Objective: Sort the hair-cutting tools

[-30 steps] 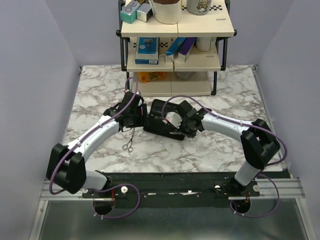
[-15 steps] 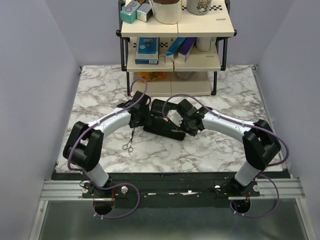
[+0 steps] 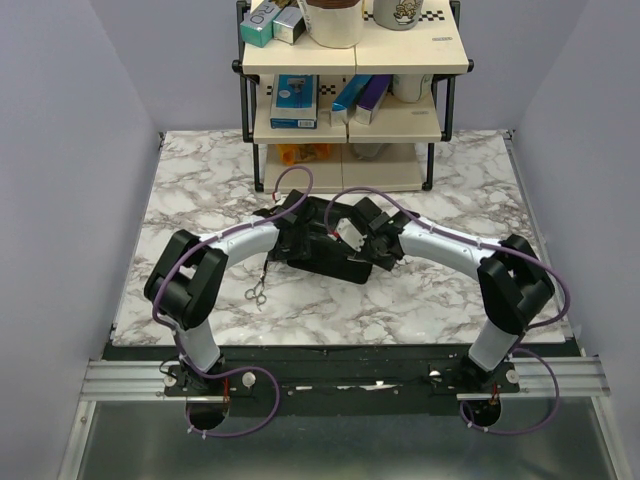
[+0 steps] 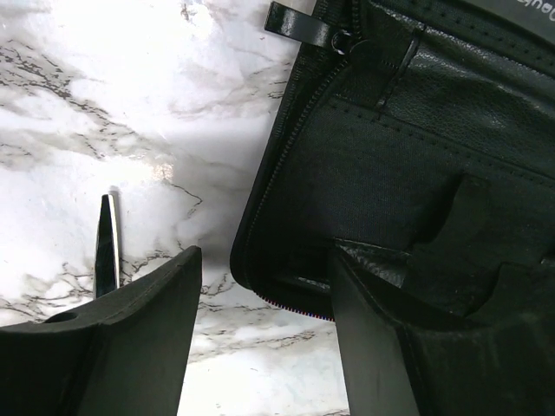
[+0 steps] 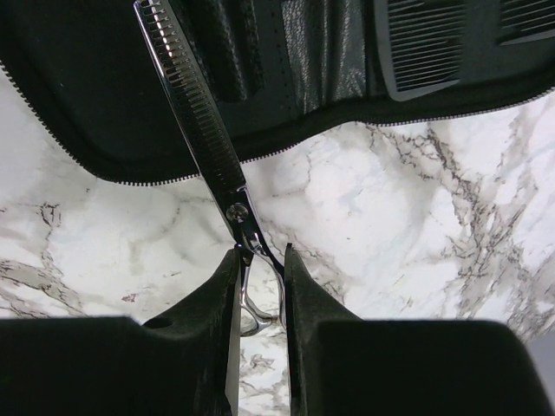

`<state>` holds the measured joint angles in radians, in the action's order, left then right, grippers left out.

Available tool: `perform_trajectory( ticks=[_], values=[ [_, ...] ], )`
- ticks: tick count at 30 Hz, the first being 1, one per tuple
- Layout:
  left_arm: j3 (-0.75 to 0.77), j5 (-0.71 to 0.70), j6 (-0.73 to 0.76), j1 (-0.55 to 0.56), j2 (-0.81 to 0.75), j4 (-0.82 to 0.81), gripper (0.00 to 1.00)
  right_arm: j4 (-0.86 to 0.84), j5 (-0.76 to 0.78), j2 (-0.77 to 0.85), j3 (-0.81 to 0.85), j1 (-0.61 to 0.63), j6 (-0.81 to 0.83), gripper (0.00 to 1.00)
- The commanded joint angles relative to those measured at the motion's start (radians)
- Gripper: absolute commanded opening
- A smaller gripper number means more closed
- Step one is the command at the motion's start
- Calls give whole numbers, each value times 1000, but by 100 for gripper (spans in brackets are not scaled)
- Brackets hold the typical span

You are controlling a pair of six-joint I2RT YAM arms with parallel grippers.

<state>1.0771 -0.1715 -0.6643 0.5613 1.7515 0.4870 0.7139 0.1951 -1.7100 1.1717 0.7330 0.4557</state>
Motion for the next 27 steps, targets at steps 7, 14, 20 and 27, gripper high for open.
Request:
perform_trajectory(
  ticks=[7,14,20,27],
  values=[
    [-9,-54,-21,17,57,44,68,73,50,-72,51,32,-34,1],
    [-23,-34,-29,18,42,35,68,90,46,-126,94,51,-57,1],
    [-40,-23,-37,18,20,24,68,97,38,-155,135,57,-81,1],
    [-65,-10,-41,17,5,13,68,105,21,-200,184,74,-121,1]
  ],
)
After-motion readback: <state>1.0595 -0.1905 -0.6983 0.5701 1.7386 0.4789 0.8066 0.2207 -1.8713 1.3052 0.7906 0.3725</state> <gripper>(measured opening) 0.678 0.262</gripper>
